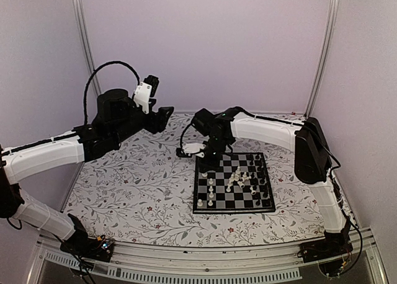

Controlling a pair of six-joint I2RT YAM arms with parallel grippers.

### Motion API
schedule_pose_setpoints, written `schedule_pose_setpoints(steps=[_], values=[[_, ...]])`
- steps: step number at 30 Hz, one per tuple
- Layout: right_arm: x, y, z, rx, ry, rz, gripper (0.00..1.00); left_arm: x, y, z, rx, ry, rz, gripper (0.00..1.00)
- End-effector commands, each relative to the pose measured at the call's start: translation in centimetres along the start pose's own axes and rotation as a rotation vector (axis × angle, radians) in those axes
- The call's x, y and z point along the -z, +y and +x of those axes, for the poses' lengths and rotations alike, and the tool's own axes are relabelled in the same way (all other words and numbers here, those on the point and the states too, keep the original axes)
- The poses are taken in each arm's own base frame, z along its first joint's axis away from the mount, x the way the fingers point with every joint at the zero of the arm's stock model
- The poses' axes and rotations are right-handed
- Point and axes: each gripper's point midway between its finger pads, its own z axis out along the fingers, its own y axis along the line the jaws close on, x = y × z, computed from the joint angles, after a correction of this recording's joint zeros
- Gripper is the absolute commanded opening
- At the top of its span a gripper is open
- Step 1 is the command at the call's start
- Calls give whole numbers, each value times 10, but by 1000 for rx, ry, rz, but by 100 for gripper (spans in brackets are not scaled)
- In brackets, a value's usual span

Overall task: Set up the chess pieces on the board
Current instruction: Place the chess piece on the chessboard.

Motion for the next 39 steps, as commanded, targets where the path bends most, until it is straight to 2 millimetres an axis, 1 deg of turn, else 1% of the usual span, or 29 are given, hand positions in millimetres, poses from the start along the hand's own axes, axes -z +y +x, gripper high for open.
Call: schedule_pose_setpoints(steps=[1, 6, 13, 24, 39], values=[[14, 4, -13, 2, -36, -10, 11, 1, 6, -17, 11, -36, -8, 71], [22, 7, -16, -1, -52, -22, 11, 1, 5, -17, 12, -36, -6, 71], [21, 12, -16, -1, -56, -48, 11, 1, 4, -17, 10, -34, -1, 71], [11, 23, -14, 0, -46, -96, 12, 0, 4, -16, 7, -31, 0, 71], [-4, 29, -8, 2, -15, -125, 14, -1, 3, -15, 6, -27, 5, 71]])
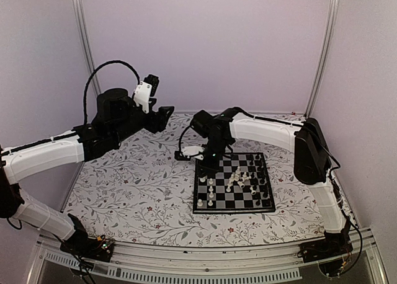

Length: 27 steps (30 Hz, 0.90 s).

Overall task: Set up the chess pieces on the board
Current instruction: Place the chess piece on the chessboard.

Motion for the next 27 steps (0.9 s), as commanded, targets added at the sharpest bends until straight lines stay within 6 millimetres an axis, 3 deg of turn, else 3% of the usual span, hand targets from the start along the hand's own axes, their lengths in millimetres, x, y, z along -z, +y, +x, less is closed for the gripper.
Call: schedule_pose_setpoints(steps=[1, 15, 21, 27], values=[[-8, 6, -2, 1, 5, -29, 14, -1, 4, -12, 4, -22, -3, 71], [-16, 6, 4, 0, 31, -34, 20, -2, 3, -11, 0, -20, 2, 72], [-18, 6, 6, -1, 40, -30, 29, -2, 3, -11, 0, -20, 4, 71], [-17, 3, 5, 2, 40, -18, 14, -1, 2, -12, 1, -20, 6, 71]])
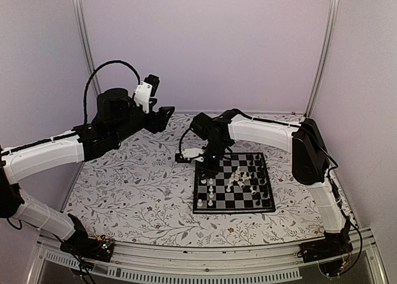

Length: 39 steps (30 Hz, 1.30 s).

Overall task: Set up the chess pieces on the board
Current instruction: Place the chess piece on the chessboard.

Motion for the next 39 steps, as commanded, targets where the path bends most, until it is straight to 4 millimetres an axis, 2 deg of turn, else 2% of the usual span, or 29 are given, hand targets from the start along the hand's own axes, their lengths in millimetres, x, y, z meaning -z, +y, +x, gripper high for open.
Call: schedule_pose_setpoints(steps=[1, 15, 31, 35, 39], values=[[-8, 1, -2, 8, 10, 0, 13, -2, 4, -11, -1, -21, -4, 71], [-4, -23, -1, -11, 1, 58, 12, -1, 3, -13, 4, -22, 1, 71], [0, -1, -2, -18, -12, -47, 13, -2, 1, -12, 2, -21, 10, 72], [-3, -1, -1, -20, -9, -51, 17, -2, 2, -11, 0, -18, 10, 71], [-3, -3, -3, -18, -12, -36, 27, -2, 1, -11, 0, -17, 13, 72]])
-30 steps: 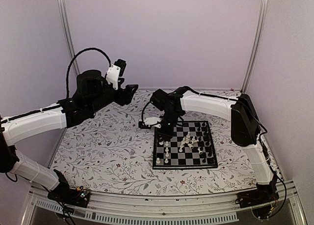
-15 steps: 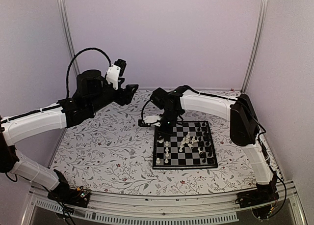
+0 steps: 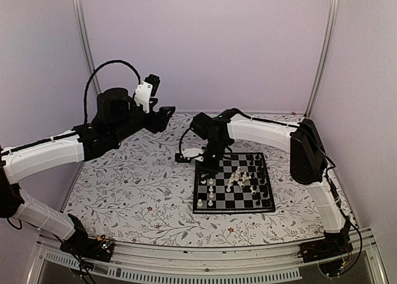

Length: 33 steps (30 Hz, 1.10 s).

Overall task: Set up the chess pieces on the board
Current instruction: Place the chess piece on the chessboard, then pick up the chess piece from the chessboard.

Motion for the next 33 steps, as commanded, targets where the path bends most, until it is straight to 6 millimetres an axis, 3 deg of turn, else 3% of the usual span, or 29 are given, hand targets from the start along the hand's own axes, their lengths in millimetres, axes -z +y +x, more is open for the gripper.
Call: schedule_pose_setpoints(steps=[1, 5, 10, 14, 18, 21, 25, 27, 33], values=[[1, -2, -6, 1, -15, 2, 29, -2, 3, -9, 0, -14, 0, 72], [29, -6, -15, 8, -56, 53, 36, -5, 5, -4, -5, -3, -13, 72], [89, -16, -15, -19, -173, 103, 40, -13, 5, 15, -46, 27, -36, 72], [137, -31, 17, -84, -269, 146, 42, -18, -1, 29, -65, 48, -31, 72], [159, -42, 67, -180, -307, 168, 41, -23, -23, 43, -66, 132, 86, 70], [166, -44, 106, -254, -316, 164, 41, -25, -38, 53, -58, 192, 168, 67], [158, -38, 150, -315, -312, 161, 41, -30, -58, 71, -68, 280, 251, 63], [149, -28, 162, -303, -301, 159, 40, -34, -74, 73, -86, 297, 303, 61], [135, 7, 169, -238, -301, 42, 34, -46, -110, 87, -135, 364, 403, 57]])
